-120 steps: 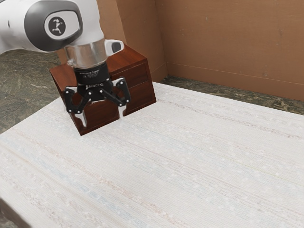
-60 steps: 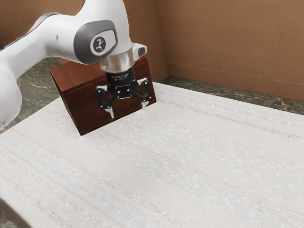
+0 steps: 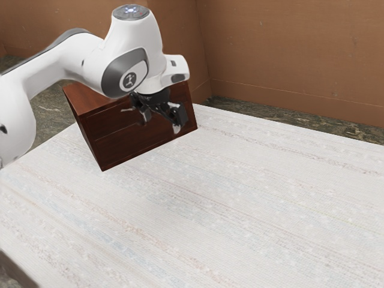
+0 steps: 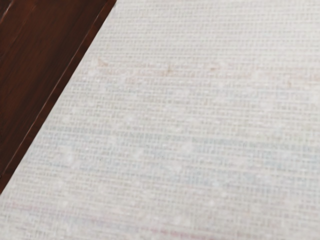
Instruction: Pull the drawer handle with one arm to open the drawer
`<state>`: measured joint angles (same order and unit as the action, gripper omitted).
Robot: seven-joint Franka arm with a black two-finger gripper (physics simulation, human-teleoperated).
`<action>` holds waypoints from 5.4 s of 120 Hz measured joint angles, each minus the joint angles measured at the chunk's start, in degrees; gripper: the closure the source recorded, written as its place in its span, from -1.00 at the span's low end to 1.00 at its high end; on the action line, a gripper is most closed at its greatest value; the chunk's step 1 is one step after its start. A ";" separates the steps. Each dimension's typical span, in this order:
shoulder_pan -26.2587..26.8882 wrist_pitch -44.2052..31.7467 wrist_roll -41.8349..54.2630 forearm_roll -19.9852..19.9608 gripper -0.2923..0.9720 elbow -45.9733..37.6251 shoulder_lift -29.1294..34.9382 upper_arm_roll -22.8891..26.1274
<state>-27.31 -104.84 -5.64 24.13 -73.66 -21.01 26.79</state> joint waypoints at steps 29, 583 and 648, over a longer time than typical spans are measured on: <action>0.83 -4.53 13.85 1.63 -0.53 2.82 -2.77 -5.29; 6.12 -30.56 41.46 -12.19 -0.08 -28.03 15.03 -16.13; 6.17 -34.28 38.55 -12.64 -0.07 -32.80 18.18 -15.85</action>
<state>-21.14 -139.12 32.91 11.48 -106.46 -2.83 10.94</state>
